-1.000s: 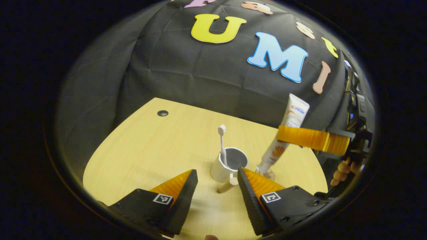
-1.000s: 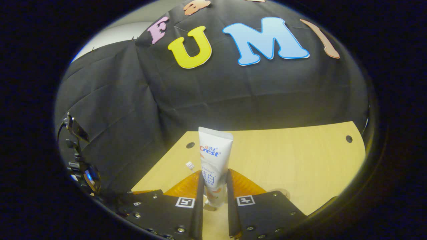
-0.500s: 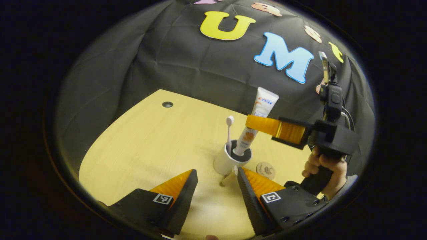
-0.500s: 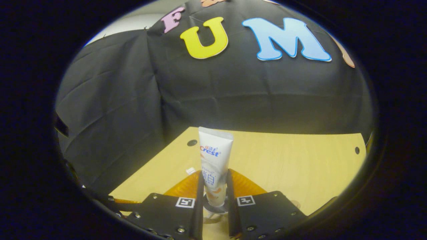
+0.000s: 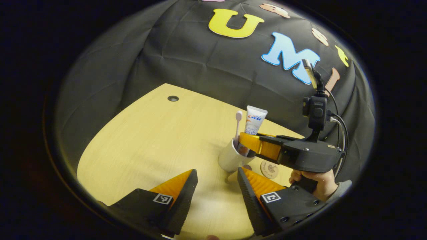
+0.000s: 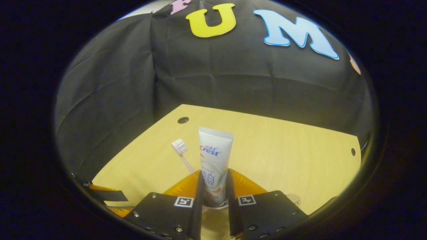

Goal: Put the toothbrush and toothpaste on the desktop into the cup, then pick up the cup and place it on the coaster on the desktop.

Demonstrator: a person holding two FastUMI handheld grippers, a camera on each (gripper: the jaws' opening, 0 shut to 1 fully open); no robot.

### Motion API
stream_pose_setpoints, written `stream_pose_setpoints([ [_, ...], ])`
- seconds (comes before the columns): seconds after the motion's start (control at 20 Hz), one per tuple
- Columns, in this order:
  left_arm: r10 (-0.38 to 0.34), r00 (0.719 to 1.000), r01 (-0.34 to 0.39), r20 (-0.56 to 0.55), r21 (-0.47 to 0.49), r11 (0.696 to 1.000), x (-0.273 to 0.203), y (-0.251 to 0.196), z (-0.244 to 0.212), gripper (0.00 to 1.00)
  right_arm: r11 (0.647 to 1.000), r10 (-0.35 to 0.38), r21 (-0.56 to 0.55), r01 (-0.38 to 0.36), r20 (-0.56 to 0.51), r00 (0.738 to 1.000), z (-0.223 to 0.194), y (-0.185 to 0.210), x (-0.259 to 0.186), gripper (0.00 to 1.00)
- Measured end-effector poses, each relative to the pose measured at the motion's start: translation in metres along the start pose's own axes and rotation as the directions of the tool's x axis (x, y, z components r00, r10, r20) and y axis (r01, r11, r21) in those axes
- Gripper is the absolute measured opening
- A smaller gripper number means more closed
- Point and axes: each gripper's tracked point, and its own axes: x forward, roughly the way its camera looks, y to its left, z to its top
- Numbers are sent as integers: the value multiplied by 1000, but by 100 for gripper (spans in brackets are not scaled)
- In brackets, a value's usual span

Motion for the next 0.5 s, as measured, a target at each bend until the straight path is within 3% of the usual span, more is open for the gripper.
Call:
stream_pose_setpoints([
  [0.05,0,1000,0,-4,-2,1000,1,0,-2,82,1000,-7,-1,7,-6,1000,-2,-1,2,29],
  [0.25,-1,1000,1,-7,-2,1000,1,1,-5,82,1000,-10,4,10,-18,1000,-8,-2,-2,39],
  [0.35,-2,1000,2,-6,1,1000,0,1,-7,82,1000,-6,-3,6,-2,1000,-6,0,-7,53],
  [0.45,-3,1000,3,-7,6,1000,-2,-1,-7,82,1000,-8,-11,9,12,1000,-3,1,-11,55],
  [0.5,-5,1000,5,-8,9,1000,-2,-2,-7,82,1000,-15,-11,15,18,1000,-1,1,-15,72],
])
